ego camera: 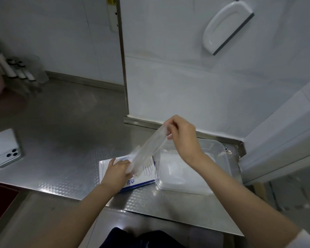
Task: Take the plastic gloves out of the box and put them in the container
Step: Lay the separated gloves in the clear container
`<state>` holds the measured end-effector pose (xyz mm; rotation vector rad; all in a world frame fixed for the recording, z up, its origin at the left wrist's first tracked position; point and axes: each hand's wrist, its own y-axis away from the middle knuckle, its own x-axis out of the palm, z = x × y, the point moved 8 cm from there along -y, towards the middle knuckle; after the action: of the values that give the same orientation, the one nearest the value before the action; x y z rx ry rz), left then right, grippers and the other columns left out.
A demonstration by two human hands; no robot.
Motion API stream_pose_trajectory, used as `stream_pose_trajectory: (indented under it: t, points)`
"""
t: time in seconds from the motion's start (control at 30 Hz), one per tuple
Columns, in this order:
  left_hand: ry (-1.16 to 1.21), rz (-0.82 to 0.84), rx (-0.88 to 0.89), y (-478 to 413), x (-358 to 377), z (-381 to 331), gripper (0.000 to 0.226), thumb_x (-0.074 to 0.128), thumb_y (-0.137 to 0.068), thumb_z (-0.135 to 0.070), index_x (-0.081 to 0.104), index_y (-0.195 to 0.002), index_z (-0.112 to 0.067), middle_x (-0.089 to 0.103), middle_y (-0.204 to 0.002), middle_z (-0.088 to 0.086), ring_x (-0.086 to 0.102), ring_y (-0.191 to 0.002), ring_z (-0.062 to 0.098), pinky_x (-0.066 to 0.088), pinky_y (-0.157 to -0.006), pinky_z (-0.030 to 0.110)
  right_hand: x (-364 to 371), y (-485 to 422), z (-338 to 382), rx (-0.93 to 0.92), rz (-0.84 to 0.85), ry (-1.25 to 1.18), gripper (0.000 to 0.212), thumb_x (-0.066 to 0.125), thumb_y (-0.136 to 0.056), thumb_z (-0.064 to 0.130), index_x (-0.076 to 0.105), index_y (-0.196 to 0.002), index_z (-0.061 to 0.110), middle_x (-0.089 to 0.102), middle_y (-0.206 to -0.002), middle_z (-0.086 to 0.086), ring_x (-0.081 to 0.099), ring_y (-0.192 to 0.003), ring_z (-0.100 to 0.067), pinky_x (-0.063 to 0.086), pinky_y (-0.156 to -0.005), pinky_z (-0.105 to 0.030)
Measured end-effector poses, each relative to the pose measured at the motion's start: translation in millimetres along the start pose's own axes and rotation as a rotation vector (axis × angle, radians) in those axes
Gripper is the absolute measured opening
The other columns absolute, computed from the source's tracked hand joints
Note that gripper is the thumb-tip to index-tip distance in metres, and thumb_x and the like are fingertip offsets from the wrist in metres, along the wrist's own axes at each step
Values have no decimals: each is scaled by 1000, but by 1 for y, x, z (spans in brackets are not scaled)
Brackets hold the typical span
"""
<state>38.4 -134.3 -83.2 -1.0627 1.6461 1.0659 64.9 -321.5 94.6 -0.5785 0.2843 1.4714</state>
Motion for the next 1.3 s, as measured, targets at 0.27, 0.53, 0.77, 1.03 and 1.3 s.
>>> stream_pose_trajectory:
  t: [0.27,0.53,0.77,1.03,1.3]
  points:
    - [600,-3,-71,1,-65,-32,68,75,-78,-25,39,-136,-18,45,-138,-5,43,-126,13,34,-103,25,-36,-2,-1,-116,-21,367,12,50,-95,13,61,-90,14,59,-88,2,55,-79,-17,47,-75,-38]
    - [719,-142,140,0,-137,-117,15,70,-83,-30,61,-94,-22,61,-85,-14,56,-82,8,40,-67,15,-24,23,32,-338,121,291,11,55,-92,8,63,-99,11,58,-95,1,53,-84,-9,48,-79,-29]
    - [1276,-14,178,6,-139,-130,4,63,-88,-10,61,-86,-7,71,-95,12,67,-86,12,51,-84,21,-30,37,-49,324,167,-259,59,60,-88,32,36,-138,14,53,-127,10,54,-108,2,42,-88,-11]
    - [1303,-48,54,-1,-116,-111,11,59,-90,-10,63,-80,-11,63,-65,-4,58,-59,8,51,-64,22,-27,46,-74,386,230,-591,7,60,-89,10,63,-85,13,62,-64,10,56,-60,-2,47,-63,-13]
    - [1031,66,-125,-19,-91,-76,38,67,-86,-30,53,-118,-16,59,-116,0,57,-103,14,45,-92,29,-51,36,-80,333,253,-354,12,65,-86,5,58,-79,-2,53,-57,5,55,-52,0,54,-62,-16]
